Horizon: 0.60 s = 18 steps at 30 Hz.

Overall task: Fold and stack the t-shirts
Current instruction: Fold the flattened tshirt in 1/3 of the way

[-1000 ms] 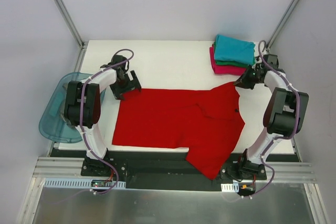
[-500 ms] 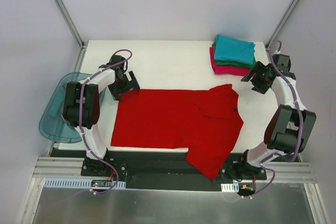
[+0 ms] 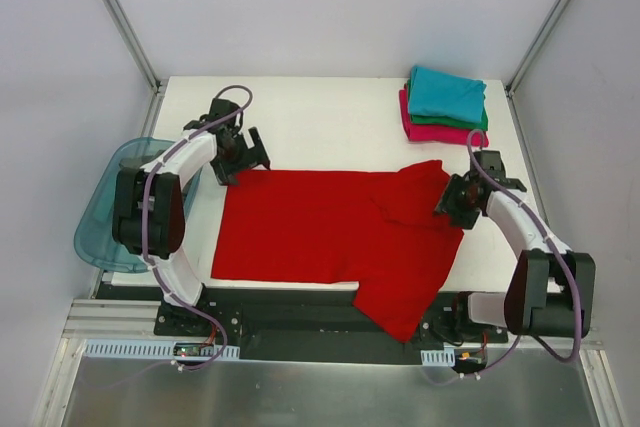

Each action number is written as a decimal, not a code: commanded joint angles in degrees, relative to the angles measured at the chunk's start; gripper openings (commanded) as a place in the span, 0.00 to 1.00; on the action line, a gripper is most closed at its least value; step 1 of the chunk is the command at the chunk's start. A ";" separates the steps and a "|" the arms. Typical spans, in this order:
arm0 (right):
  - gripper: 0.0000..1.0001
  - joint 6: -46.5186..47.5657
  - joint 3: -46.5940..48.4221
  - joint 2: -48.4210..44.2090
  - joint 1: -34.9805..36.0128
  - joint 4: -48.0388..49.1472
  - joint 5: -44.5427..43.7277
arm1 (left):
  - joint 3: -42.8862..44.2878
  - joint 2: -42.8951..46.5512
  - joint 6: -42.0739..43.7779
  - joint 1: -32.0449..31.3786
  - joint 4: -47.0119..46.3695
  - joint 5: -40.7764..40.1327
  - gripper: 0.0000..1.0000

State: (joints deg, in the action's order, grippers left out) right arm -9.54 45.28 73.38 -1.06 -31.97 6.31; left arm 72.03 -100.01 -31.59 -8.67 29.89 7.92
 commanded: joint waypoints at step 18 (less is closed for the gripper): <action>0.36 -5.57 -0.36 12.14 3.26 11.66 -3.40 | -2.07 -6.69 2.85 -0.21 -0.62 -0.54 0.99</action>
State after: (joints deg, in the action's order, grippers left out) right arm -12.49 45.41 85.32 2.13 -25.12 2.39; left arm 71.09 -106.54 -29.95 -8.67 28.99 8.60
